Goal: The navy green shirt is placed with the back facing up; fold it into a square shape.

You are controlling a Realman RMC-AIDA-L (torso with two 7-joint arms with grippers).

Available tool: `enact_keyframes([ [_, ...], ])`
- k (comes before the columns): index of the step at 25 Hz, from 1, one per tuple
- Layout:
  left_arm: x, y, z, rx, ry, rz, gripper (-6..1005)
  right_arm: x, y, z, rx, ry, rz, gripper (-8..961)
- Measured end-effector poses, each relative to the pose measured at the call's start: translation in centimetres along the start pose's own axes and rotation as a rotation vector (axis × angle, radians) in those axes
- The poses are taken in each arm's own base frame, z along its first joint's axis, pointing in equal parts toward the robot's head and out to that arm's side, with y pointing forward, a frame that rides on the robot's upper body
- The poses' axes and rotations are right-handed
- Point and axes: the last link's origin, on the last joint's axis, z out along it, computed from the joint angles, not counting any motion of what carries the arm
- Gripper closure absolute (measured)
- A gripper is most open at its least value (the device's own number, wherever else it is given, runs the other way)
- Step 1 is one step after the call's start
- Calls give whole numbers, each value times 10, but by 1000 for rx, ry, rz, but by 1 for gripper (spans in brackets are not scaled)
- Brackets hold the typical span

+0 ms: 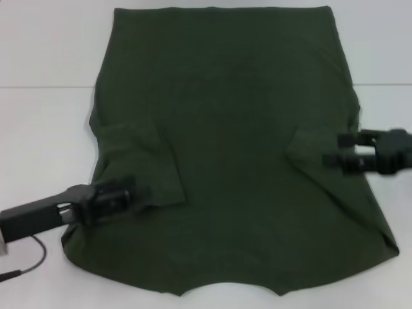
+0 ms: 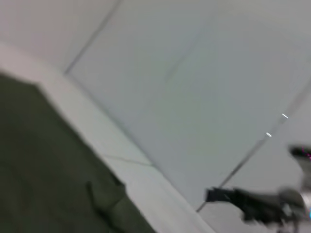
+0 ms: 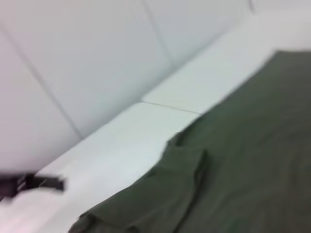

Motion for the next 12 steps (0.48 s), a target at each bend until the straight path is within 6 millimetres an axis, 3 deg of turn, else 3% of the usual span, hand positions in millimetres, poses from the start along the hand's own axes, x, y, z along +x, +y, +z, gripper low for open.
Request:
enact_keyframes([
  [6, 10, -12, -19, 124, -99, -275, 121, 58, 29, 0, -44, -84, -249, 70],
  [10, 16, -18, -29, 204, -131, -353, 123, 86, 37, 10, -71, -79, -320, 8],
  [12, 19, -29, -40, 329, -198, -453, 124, 94, 38, 13, -76, -79, -330, 10],
])
